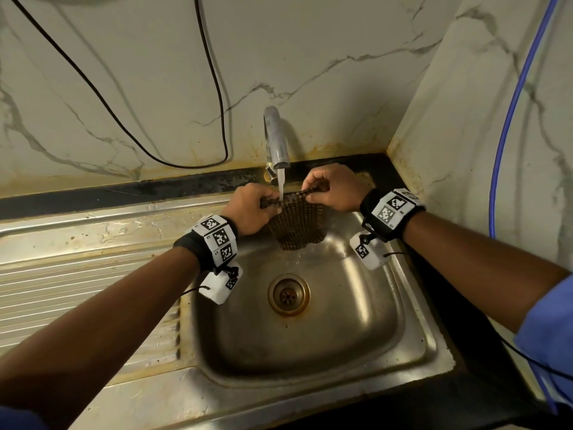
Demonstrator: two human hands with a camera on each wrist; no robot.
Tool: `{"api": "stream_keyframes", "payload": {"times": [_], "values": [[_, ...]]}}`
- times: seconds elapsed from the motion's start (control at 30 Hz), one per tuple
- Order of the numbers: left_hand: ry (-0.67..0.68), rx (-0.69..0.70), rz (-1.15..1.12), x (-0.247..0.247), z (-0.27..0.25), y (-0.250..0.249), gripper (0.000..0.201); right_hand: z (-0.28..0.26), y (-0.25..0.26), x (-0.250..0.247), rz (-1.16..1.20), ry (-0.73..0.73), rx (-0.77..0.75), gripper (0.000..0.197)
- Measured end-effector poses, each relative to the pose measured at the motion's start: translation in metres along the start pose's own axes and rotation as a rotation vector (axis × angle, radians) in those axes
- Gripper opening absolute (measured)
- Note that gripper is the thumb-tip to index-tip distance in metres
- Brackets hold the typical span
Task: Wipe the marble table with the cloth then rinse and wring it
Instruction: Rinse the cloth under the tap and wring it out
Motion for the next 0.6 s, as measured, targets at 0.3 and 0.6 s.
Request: {"api": "stream_keyframes", "payload": {"times": [0.3,0.6], "values": [[-0.015,0.045,-0.038,0.008,0.009,-0.028,0.017,-0.004,-0.006,0.015,-0.113,0.175,0.017,0.038],[0.024,0.020,0.010,-0.005,0.004,-0.006,0.008,-0.004,0.007,0.029,0.030,0.198,-0.013,0.016]]}}
Point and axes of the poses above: each hand's wrist, its own z-axis towards the middle knuckle, its own x-axis out of the palm, y = z × x, the point moved 8 cm from there along z, towards the middle knuckle, and after that the axes turned 1 degree about x, right-handed, at the moved point
